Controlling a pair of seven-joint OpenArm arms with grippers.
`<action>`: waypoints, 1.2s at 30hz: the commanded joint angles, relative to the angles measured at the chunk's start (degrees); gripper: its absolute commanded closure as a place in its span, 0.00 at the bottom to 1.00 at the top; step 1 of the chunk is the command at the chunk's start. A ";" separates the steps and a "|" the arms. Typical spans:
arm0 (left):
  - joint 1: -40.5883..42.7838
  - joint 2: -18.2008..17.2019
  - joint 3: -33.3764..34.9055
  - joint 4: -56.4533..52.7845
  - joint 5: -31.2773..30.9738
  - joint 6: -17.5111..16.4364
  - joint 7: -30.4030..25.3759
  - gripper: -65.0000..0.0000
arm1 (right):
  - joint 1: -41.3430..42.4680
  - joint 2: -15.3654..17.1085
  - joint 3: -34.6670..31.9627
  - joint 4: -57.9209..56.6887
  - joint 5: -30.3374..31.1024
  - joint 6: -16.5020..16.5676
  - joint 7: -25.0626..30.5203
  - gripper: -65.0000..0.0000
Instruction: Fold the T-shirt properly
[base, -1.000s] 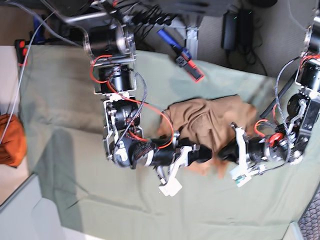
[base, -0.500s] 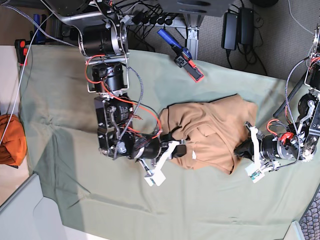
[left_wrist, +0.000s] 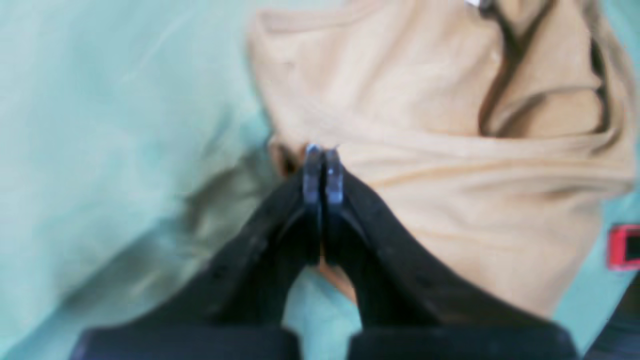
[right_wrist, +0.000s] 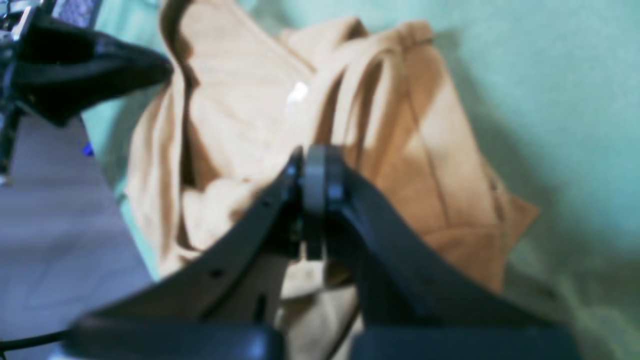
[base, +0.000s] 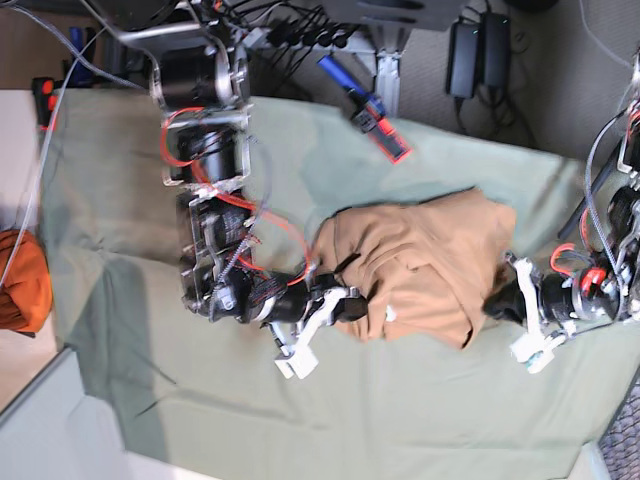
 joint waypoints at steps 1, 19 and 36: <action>-0.98 -0.85 -2.23 1.81 -2.12 -0.19 -0.22 1.00 | 2.36 0.00 0.83 2.38 2.25 6.93 0.79 1.00; 18.21 -9.16 -19.61 16.41 -14.12 -0.19 7.43 1.00 | -1.18 18.01 9.55 13.18 9.81 6.91 -4.20 1.00; 51.01 -9.14 -35.12 28.33 -14.32 -0.19 7.89 1.00 | -36.11 35.67 26.97 24.61 19.85 6.93 -9.42 1.00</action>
